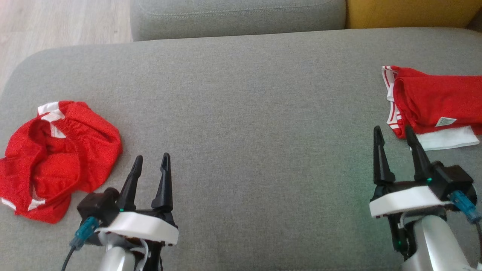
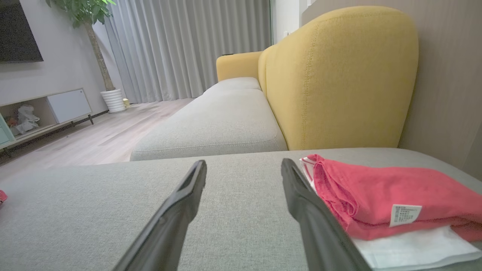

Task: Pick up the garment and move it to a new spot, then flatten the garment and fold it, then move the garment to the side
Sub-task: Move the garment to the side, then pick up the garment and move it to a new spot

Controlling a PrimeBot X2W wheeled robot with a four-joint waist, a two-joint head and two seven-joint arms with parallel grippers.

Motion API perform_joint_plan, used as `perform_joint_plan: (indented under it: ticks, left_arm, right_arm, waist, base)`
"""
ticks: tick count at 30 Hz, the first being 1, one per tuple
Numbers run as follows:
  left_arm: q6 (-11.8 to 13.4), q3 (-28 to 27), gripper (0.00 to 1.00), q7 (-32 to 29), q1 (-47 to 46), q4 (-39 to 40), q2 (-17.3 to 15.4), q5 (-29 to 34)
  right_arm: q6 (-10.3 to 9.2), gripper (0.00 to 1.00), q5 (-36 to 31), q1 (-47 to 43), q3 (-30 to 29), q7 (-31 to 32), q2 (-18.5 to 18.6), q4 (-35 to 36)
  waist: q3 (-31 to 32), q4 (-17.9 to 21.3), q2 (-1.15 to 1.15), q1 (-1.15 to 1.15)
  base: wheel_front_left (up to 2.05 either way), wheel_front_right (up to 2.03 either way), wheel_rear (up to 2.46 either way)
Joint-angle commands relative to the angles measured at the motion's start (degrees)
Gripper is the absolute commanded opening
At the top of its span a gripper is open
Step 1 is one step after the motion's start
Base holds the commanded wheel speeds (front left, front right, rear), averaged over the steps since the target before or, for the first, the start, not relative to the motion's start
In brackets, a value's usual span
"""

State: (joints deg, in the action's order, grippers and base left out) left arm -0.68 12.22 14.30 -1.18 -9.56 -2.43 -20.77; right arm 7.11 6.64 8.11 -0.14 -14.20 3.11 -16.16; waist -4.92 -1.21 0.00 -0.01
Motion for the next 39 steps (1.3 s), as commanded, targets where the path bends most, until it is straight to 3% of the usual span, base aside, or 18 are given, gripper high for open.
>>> perform_joint_plan:
  ticks: [1,17,39]
  left_arm:
    - [0.48,-1.65,1.0,0.7,-1.49,2.14,-0.44,-0.03]
    - [0.7,-1.92,1.0,0.7,-2.83,2.57,-0.44,-0.21]
    - [1.69,-4.65,1.0,0.7,-0.65,4.04,-0.44,-0.55]
  right_arm:
    - [0.37,1.0,1.28,0.82,1.45,-0.7,-0.2,2.25]
    - [0.37,1.0,2.46,0.12,2.46,-0.79,-0.23,3.41]
    - [0.37,1.0,4.29,-1.24,14.33,-0.8,-0.23,2.23]
  waist:
    - [-0.09,-0.02,0.0,0.01]
    - [-0.37,-1.66,0.0,0.01]
    - [1.54,-22.35,0.0,0.01]
  base:
    - [0.0,0.0,0.0]
    - [0.0,0.0,0.0]
    - [0.0,0.0,0.0]
